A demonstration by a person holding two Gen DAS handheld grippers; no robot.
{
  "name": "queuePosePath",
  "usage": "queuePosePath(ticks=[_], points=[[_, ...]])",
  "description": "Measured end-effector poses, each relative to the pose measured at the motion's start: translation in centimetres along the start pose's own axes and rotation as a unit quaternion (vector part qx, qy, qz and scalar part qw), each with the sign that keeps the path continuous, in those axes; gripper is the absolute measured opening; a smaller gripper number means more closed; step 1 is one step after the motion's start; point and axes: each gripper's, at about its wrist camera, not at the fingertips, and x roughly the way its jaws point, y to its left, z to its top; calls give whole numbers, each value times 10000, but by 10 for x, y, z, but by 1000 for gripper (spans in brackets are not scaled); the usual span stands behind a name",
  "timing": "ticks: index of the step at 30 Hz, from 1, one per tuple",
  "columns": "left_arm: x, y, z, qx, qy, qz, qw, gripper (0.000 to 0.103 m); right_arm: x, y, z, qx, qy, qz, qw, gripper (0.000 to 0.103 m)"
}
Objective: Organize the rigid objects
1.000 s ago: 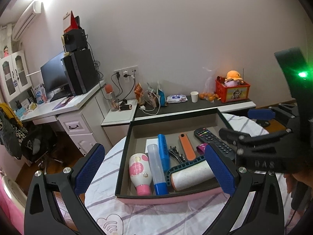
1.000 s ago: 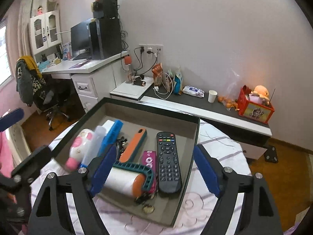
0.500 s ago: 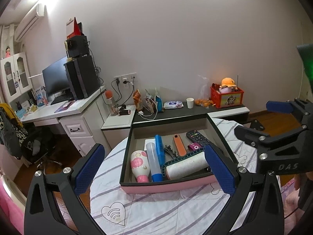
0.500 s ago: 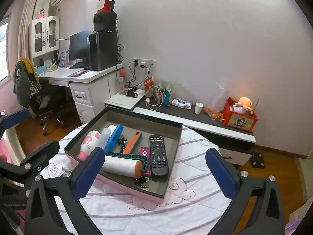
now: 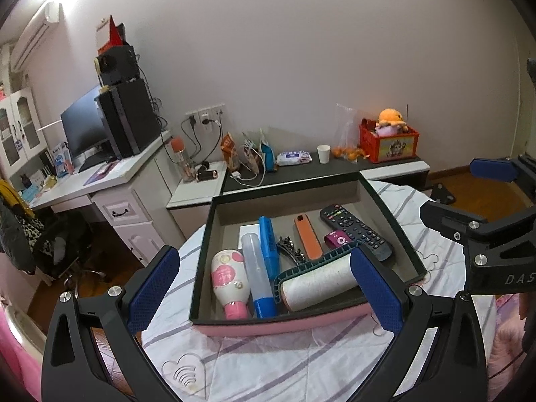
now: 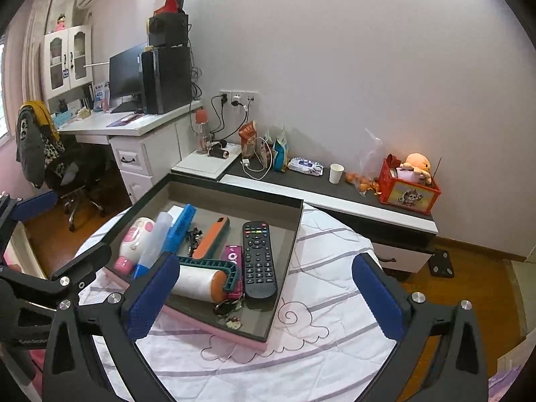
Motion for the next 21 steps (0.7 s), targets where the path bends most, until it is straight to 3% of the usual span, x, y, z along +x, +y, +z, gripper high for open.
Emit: queuePosePath(ticks=[11, 21], points=[[56, -15, 6, 168, 472, -131, 9987, 103, 48, -20, 2, 98, 311, 27, 9995, 103], [58, -15, 6, 228, 507, -111, 9984, 103, 47, -16, 2, 63, 333, 88, 9994, 103]])
